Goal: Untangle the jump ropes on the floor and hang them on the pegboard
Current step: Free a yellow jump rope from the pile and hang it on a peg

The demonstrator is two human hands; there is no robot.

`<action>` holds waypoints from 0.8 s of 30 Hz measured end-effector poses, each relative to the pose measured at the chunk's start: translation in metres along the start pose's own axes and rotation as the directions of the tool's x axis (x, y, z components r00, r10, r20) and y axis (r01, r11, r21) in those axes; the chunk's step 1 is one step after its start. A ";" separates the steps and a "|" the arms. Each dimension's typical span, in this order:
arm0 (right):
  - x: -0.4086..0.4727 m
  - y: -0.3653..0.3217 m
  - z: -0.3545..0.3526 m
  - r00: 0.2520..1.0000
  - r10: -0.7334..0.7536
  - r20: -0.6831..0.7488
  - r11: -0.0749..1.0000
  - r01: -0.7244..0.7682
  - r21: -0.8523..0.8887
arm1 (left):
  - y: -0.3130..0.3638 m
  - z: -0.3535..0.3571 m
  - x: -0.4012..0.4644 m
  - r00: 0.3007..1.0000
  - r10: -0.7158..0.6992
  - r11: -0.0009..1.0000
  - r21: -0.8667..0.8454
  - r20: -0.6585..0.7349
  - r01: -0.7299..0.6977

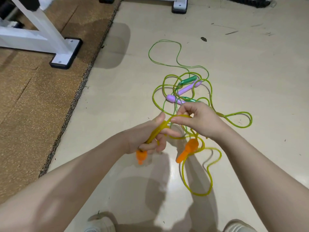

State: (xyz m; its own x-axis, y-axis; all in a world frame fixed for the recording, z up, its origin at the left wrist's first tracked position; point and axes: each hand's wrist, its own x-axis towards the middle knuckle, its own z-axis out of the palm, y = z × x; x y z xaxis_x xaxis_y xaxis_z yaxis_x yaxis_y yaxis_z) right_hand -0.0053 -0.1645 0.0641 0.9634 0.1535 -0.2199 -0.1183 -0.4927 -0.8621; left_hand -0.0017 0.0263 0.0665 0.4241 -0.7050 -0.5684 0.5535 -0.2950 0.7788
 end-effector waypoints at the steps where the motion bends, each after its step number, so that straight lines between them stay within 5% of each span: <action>1: -0.001 0.004 0.003 0.999 0.018 -0.027 0.999 -0.017 0.039 | -0.002 0.000 -0.001 0.993 0.049 0.996 -0.073 0.106 -0.042; 3: -0.002 0.015 0.009 0.998 0.066 -0.003 0.996 -0.066 0.068 | -0.003 -0.002 -0.003 0.964 0.162 0.965 -0.237 0.209 -0.111; 5: -0.007 0.029 0.014 0.990 0.115 0.081 0.989 -0.106 -0.107 | 0.000 -0.006 -0.003 0.955 0.251 0.901 -0.398 0.161 -0.170; 9: -0.020 0.035 0.016 0.893 0.242 0.379 0.961 -0.273 0.031 | 0.007 -0.013 -0.004 0.945 0.299 0.735 -0.601 -0.128 -0.314; 12: -0.018 0.022 0.020 0.829 0.286 0.480 0.954 -0.296 -0.057 | 0.001 -0.017 0.002 0.916 0.257 0.659 -0.638 -0.307 -0.399; 16: -0.018 0.020 0.019 0.786 0.232 0.573 0.870 -0.431 0.238 | -0.005 -0.039 0.014 0.787 0.095 0.505 -0.652 -0.609 -0.565; 18: -0.019 0.021 0.013 0.788 0.202 0.582 0.785 -0.485 0.385 | -0.014 -0.052 0.017 0.710 0.013 0.557 -0.584 -0.704 -0.590; 20: -0.017 0.019 0.010 0.815 0.180 0.550 0.792 -0.452 0.411 | -0.026 -0.054 0.021 0.678 0.021 0.770 -0.421 -0.735 -0.480; 22: -0.015 0.017 0.009 0.869 0.164 0.467 0.872 -0.349 0.342 | -0.033 -0.044 0.025 0.705 0.119 0.960 -0.101 -0.699 -0.261; 24: -0.013 0.016 0.009 0.916 0.159 0.368 0.871 -0.306 0.385 | -0.036 -0.037 0.029 0.779 0.169 0.982 0.173 -0.604 -0.079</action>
State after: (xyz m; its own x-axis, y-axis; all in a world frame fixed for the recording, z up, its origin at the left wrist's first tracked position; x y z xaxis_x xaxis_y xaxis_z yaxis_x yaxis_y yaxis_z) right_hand -0.0218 -0.1664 0.0486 0.7752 0.3774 -0.5065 -0.4900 -0.1467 -0.8593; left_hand 0.0173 0.0400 0.0125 0.8567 -0.2091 -0.4715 0.3863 -0.3457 0.8552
